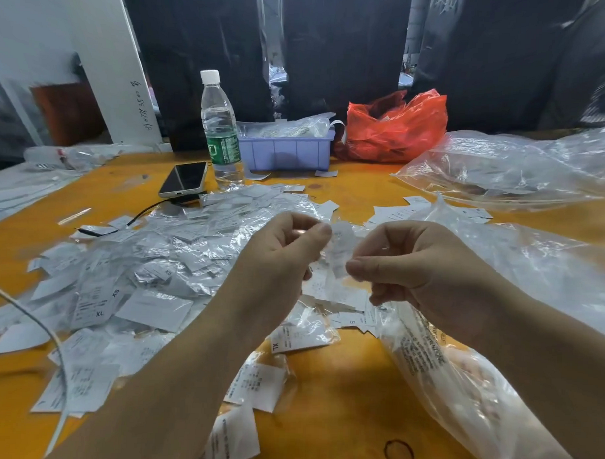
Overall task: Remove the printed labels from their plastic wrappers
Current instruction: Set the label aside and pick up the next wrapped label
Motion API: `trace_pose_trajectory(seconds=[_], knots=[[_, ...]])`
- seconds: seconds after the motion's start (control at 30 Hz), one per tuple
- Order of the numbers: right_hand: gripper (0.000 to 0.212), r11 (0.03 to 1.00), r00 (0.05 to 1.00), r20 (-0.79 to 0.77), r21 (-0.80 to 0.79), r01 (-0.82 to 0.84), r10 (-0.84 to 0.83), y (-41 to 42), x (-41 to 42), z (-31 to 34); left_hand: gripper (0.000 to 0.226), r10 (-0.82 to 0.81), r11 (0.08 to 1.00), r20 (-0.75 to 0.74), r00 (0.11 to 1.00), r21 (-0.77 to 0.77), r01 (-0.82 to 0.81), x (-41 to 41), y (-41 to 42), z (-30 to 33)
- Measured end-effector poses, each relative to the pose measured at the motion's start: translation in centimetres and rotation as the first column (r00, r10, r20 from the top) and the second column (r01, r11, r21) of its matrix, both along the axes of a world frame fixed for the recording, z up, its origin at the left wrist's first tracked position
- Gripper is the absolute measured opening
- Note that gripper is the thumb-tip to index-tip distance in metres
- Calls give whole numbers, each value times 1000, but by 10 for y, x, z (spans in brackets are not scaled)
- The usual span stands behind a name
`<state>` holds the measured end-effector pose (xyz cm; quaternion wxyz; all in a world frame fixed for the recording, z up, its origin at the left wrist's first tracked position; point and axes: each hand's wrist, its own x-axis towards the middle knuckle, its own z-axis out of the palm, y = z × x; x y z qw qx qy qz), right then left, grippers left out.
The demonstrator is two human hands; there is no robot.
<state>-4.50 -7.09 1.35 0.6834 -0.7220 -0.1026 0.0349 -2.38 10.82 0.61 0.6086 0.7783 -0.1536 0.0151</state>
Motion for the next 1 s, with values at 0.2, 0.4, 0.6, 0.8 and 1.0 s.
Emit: trace_pose_trajectory(seconds=[0.2, 0.4, 0.6, 0.8, 1.0], knots=[[28, 989, 993, 118, -149, 11, 6, 5, -4, -2, 17, -75, 953, 287, 955, 304, -16, -7, -1, 4], [13, 991, 997, 70, -130, 23, -14, 3, -2, 0, 13, -57, 971, 236, 970, 238, -1, -5, 2, 2], [11, 990, 999, 40, -137, 31, -26, -3, 2, 1, 17, -109, 978, 120, 987, 190, 85, -3, 3, 1], [29, 988, 997, 73, -157, -3, 14, -2, 0, -1, 17, -157, 978, 85, 984, 153, 143, -1, 3, 1], [10, 990, 993, 89, -114, 83, -73, -4, 1, 0, 14, -80, 991, 73, 994, 117, 71, 0, 5, 0]])
